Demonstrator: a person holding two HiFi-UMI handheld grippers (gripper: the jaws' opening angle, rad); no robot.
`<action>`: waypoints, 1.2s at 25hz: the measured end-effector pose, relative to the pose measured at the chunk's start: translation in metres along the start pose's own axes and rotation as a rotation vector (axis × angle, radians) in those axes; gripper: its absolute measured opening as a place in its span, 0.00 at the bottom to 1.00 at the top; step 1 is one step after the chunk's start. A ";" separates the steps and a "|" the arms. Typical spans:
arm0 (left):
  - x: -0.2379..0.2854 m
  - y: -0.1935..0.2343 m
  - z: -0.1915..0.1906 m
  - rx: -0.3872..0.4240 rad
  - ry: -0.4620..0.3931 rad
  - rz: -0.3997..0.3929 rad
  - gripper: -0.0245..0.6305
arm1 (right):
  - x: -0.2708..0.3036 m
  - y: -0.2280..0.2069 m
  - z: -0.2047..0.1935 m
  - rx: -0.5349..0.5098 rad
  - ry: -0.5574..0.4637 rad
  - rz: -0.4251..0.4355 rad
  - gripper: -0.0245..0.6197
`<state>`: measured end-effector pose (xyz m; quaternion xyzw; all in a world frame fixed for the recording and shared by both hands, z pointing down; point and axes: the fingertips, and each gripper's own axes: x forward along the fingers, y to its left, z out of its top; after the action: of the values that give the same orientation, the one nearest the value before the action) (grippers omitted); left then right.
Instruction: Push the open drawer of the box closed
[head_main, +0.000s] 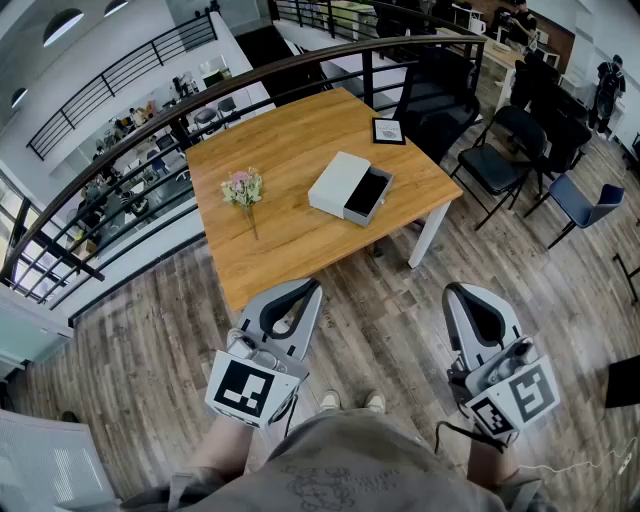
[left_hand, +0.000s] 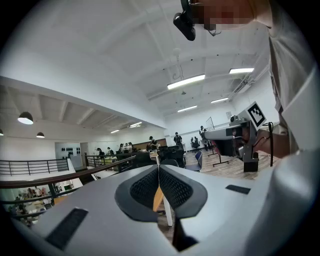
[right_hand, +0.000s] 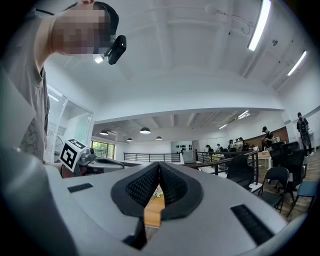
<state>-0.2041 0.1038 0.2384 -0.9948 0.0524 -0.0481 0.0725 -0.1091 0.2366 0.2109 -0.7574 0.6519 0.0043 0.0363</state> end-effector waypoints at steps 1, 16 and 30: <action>0.001 -0.002 -0.001 0.002 0.002 0.003 0.07 | -0.001 -0.002 -0.001 -0.001 -0.001 -0.002 0.09; 0.027 -0.025 0.001 0.068 0.011 0.021 0.07 | -0.021 -0.037 -0.006 0.026 -0.018 0.018 0.09; 0.048 -0.050 -0.016 0.047 0.057 0.049 0.07 | -0.041 -0.080 -0.040 0.043 0.053 -0.004 0.32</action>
<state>-0.1532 0.1452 0.2664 -0.9895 0.0775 -0.0760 0.0953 -0.0382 0.2863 0.2569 -0.7576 0.6510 -0.0298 0.0356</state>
